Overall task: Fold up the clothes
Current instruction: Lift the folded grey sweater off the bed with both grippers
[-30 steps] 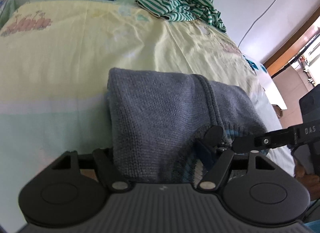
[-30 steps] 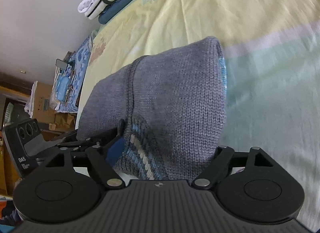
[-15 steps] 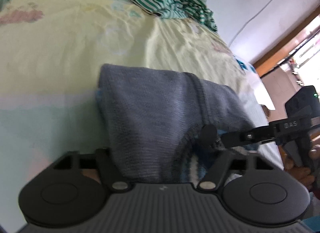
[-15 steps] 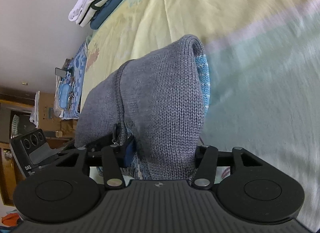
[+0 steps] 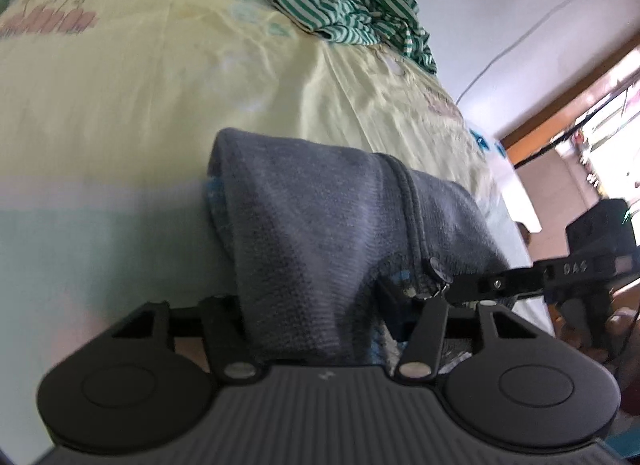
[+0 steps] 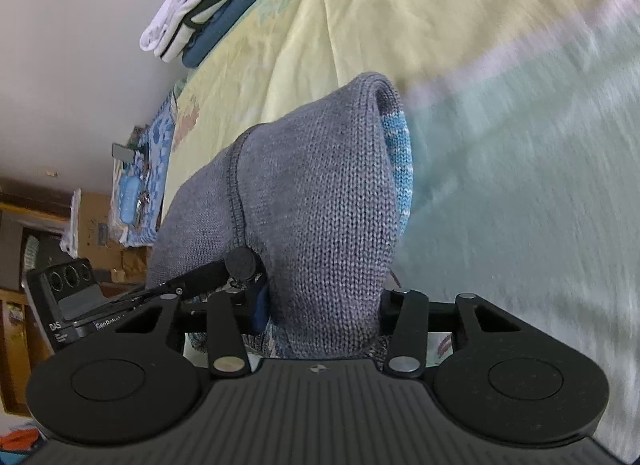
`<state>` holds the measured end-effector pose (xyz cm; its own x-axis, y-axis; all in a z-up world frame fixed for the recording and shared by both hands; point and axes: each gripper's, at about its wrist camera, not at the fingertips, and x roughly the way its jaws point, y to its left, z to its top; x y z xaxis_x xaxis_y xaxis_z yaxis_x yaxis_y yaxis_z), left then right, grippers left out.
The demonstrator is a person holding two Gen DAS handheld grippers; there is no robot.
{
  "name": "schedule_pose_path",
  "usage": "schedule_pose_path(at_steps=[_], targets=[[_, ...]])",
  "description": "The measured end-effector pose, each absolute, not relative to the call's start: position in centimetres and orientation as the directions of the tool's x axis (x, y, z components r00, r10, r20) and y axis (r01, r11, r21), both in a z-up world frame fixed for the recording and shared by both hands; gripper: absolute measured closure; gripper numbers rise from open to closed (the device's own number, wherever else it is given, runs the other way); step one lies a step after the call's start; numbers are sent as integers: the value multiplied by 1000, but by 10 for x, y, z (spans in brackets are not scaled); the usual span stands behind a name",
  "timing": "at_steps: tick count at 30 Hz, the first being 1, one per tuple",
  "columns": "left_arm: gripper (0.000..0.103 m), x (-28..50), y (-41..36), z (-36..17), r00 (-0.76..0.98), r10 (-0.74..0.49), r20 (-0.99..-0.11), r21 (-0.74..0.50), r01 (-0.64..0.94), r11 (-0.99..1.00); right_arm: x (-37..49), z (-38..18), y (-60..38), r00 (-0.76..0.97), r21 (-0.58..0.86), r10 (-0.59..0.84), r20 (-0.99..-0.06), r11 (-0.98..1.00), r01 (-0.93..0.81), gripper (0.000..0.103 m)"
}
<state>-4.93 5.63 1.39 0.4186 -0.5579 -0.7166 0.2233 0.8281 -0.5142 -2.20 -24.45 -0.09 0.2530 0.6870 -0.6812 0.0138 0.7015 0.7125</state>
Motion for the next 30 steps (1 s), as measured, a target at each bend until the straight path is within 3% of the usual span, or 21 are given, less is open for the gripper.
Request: schedule_pose_path(at_steps=[2,6,17,30], targets=[[40,-49,57,13,420,-564,-711,-527,212,823,-21,0,-242,249,714,690,-680,700,11,48],[41,-51,57,13,437,-559,-704,-531,198,824,-22,-2,-245,263,733,700,-663,679,40,47],[62,-61,37,30,498,-466,-732,-389,257,885,-28,12,-234,293,668,647,-704,743,-37,58],[67,-62,32,49,531,-444,-721,-337,292,895,-26,27,-225,342,635,630,-697,764,-114,61]])
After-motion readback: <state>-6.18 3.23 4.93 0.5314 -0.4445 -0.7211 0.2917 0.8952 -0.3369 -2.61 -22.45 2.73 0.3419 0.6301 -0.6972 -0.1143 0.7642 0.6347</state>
